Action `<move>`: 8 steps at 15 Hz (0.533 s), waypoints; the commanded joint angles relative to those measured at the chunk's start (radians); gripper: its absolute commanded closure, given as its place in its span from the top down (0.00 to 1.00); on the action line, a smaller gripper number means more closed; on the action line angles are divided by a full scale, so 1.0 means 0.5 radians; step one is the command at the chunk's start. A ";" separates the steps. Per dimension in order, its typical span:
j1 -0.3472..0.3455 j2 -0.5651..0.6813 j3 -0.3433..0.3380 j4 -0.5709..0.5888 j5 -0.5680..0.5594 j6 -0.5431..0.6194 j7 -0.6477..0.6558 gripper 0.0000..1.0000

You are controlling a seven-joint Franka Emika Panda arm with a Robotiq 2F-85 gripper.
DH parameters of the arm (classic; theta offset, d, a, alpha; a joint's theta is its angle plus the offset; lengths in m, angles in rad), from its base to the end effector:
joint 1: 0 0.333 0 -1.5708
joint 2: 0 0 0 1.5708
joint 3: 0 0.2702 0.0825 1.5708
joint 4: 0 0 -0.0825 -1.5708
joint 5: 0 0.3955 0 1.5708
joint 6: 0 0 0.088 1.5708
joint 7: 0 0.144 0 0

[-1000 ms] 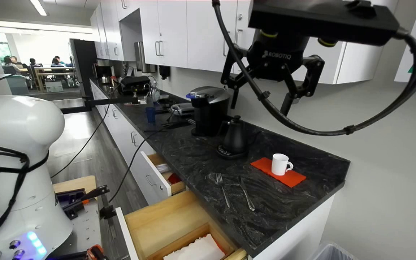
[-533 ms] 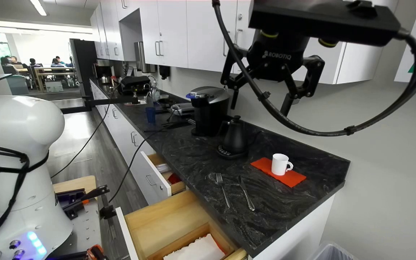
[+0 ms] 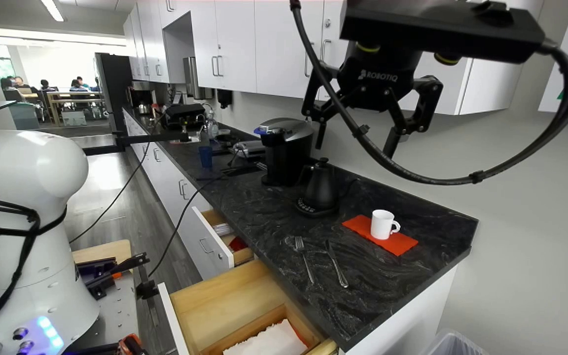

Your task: Pick the fork and knife on the counter and put them in the drawer

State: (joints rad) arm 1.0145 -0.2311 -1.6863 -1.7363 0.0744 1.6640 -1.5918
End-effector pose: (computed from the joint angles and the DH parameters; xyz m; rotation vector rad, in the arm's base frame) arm 0.4316 -0.3683 0.4536 -2.6028 -1.2859 -0.3397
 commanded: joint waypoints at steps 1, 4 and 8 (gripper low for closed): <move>0.005 -0.019 0.007 0.003 -0.004 0.012 -0.036 1.00; 0.010 -0.014 0.002 0.007 -0.019 -0.035 -0.030 1.00; -0.466 0.051 0.646 -0.439 0.130 0.463 0.128 1.00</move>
State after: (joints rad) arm 0.8989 -0.1968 -1.5390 -1.8429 0.1520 1.7334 -1.5924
